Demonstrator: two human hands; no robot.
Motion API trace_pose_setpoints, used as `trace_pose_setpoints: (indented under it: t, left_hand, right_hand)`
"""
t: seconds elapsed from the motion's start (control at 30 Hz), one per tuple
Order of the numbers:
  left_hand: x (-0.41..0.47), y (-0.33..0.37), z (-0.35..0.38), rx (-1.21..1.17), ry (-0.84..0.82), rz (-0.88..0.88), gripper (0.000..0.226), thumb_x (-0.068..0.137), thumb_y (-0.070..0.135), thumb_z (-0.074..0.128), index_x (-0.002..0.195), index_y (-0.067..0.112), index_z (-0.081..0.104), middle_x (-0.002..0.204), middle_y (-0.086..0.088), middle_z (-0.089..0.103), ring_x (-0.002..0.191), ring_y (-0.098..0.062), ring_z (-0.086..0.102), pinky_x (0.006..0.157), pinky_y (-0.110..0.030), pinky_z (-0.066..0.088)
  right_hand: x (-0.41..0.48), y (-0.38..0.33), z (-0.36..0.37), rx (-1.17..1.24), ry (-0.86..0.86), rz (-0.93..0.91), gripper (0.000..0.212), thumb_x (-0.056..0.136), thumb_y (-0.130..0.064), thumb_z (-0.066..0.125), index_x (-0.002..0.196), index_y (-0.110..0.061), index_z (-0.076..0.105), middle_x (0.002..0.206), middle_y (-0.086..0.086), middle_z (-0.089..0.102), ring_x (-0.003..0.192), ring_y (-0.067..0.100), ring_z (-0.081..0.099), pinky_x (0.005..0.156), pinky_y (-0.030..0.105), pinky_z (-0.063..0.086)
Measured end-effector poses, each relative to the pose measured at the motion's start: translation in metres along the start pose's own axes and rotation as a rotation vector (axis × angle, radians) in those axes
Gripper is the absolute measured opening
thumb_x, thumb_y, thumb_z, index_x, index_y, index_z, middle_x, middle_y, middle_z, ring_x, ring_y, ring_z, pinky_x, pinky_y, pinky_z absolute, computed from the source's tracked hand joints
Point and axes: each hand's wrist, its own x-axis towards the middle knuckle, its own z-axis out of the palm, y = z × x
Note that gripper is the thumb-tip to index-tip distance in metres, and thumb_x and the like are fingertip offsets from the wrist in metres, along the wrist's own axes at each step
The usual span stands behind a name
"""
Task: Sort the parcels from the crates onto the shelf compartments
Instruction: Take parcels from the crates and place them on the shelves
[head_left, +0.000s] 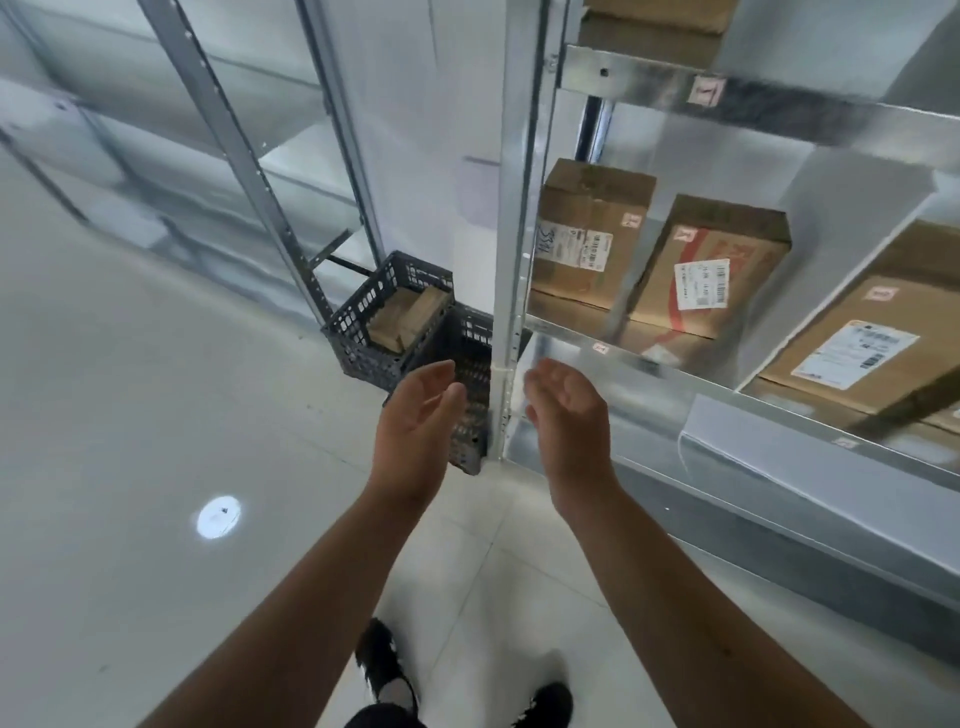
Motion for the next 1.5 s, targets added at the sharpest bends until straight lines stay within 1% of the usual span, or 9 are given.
trace_pose_setpoints:
  t: [0.1, 0.27, 0.33, 0.43, 0.57, 0.77, 1.17, 1.37, 1.5]
  left_hand:
    - [0.006, -0.012, -0.044, -0.065, 0.046, -0.061, 0.02, 0.105, 0.019, 0.064, 0.123, 0.022, 0.071, 0.11, 0.007, 0.077, 0.101, -0.005, 0.072, 0.089, -0.026, 0.058]
    - [0.019, -0.023, -0.118, -0.053, 0.065, -0.047, 0.025, 0.103, 0.015, 0.066, 0.127, 0.023, 0.068, 0.115, 0.012, 0.075, 0.103, 0.002, 0.071, 0.083, -0.015, 0.056]
    - [0.03, -0.028, -0.149, -0.059, 0.068, -0.061, 0.025, 0.104, 0.013, 0.065, 0.124, 0.027, 0.067, 0.114, 0.015, 0.074, 0.1, 0.006, 0.07, 0.082, -0.014, 0.056]
    - [0.054, -0.036, -0.194, -0.036, 0.083, -0.089, 0.025, 0.104, 0.017, 0.064, 0.128, 0.028, 0.065, 0.12, 0.013, 0.073, 0.105, 0.004, 0.07, 0.094, -0.024, 0.06]
    - [0.088, -0.037, -0.247, -0.09, 0.159, -0.151, 0.024, 0.103, 0.023, 0.066, 0.127, 0.027, 0.066, 0.124, 0.004, 0.073, 0.116, -0.013, 0.069, 0.104, -0.04, 0.057]
    - [0.134, -0.031, -0.302, -0.129, 0.252, -0.184, 0.023, 0.091, 0.036, 0.067, 0.113, 0.035, 0.071, 0.114, 0.007, 0.077, 0.114, -0.019, 0.071, 0.1, -0.047, 0.058]
    - [0.309, -0.031, -0.322, -0.035, 0.229, -0.248, 0.014, 0.1, 0.032, 0.068, 0.112, 0.038, 0.069, 0.119, 0.007, 0.075, 0.115, -0.016, 0.071, 0.102, -0.046, 0.058]
    - [0.414, -0.004, -0.31, -0.005, 0.16, -0.265, 0.013, 0.105, 0.026, 0.064, 0.113, 0.036, 0.07, 0.118, 0.007, 0.075, 0.115, -0.015, 0.07, 0.102, -0.043, 0.058]
    - [0.476, 0.009, -0.302, 0.013, 0.122, -0.261, 0.012, 0.105, 0.026, 0.064, 0.111, 0.035, 0.07, 0.116, 0.008, 0.076, 0.114, -0.014, 0.071, 0.103, -0.044, 0.058]
  right_hand:
    - [-0.018, 0.0, 0.04, -0.019, -0.042, -0.023, 0.039, 0.102, -0.049, 0.06, 0.13, -0.022, 0.069, 0.12, -0.008, 0.074, 0.116, 0.011, 0.069, 0.109, 0.047, 0.055]
    - [-0.044, 0.004, 0.125, -0.115, -0.214, -0.053, 0.028, 0.102, -0.054, 0.049, 0.115, -0.037, 0.067, 0.114, -0.008, 0.073, 0.11, 0.008, 0.068, 0.102, 0.039, 0.055]
    - [-0.048, -0.001, 0.159, -0.117, -0.244, -0.046, 0.023, 0.11, -0.04, 0.052, 0.113, -0.026, 0.07, 0.105, 0.005, 0.072, 0.1, 0.016, 0.068, 0.092, 0.037, 0.056]
    - [-0.044, -0.005, 0.207, -0.134, -0.265, -0.064, 0.032, 0.112, -0.026, 0.051, 0.115, 0.003, 0.064, 0.108, 0.03, 0.063, 0.1, 0.036, 0.058, 0.092, 0.055, 0.053]
    - [-0.037, -0.013, 0.265, -0.098, -0.29, -0.006, 0.045, 0.102, -0.047, 0.055, 0.138, -0.021, 0.064, 0.122, -0.003, 0.072, 0.115, 0.012, 0.068, 0.108, 0.045, 0.054]
    - [-0.009, -0.019, 0.327, -0.073, -0.349, 0.025, 0.048, 0.105, -0.044, 0.057, 0.144, -0.017, 0.061, 0.137, -0.004, 0.068, 0.129, 0.01, 0.062, 0.116, 0.044, 0.049]
    - [0.139, -0.027, 0.433, -0.033, -0.396, 0.126, 0.03, 0.111, -0.032, 0.051, 0.137, -0.019, 0.061, 0.125, -0.009, 0.068, 0.12, 0.01, 0.065, 0.109, 0.039, 0.053]
    - [0.227, -0.05, 0.477, -0.028, -0.395, 0.145, 0.043, 0.107, -0.039, 0.055, 0.143, -0.016, 0.06, 0.128, -0.009, 0.067, 0.127, 0.013, 0.062, 0.114, 0.044, 0.05]
    - [0.272, -0.065, 0.49, 0.019, -0.331, 0.181, 0.027, 0.109, -0.032, 0.056, 0.127, -0.018, 0.069, 0.112, 0.007, 0.072, 0.105, 0.025, 0.068, 0.098, 0.041, 0.057]
